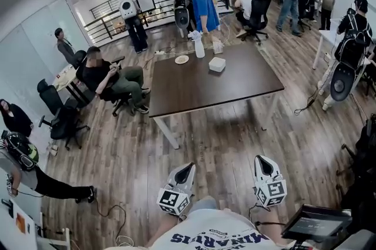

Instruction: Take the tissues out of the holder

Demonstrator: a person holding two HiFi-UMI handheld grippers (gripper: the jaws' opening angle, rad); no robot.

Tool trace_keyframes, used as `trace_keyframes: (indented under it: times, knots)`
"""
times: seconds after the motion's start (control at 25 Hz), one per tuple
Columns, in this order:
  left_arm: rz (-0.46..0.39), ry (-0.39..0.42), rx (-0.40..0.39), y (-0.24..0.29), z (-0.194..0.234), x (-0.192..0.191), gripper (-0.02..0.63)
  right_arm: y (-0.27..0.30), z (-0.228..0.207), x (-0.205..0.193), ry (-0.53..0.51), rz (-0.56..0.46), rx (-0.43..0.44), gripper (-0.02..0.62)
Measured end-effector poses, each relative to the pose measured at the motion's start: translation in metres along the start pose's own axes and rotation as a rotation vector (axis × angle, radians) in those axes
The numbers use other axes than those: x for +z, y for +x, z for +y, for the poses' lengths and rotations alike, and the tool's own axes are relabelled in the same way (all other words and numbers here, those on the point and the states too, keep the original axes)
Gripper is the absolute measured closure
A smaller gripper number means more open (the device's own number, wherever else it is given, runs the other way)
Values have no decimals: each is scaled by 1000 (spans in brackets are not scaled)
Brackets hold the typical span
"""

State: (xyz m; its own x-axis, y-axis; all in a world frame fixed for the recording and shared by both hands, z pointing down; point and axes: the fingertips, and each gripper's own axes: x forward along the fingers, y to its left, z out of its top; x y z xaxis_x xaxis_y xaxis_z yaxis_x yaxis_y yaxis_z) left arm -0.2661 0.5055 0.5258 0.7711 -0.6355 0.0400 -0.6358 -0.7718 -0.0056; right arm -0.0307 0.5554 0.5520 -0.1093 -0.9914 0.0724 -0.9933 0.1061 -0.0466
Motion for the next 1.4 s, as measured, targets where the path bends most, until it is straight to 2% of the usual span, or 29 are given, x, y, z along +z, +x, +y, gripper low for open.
trace_keyframes:
  times: [0.36,0.76,1.2,1.4]
  knots:
    - [25,-3,5,21,5,0,603,6,-29,-8,20,20,-24,586]
    - [27,-43,-66,102,30,-16,603,46,-56,-14,19,43,-62,586]
    - [63,-77,-76,177,106,-28,603,143,-87,2,-6,62,-104,586]
    - [56,-63,-97,211,147,-15,601,193,-96,17,-5,60,-125,586]
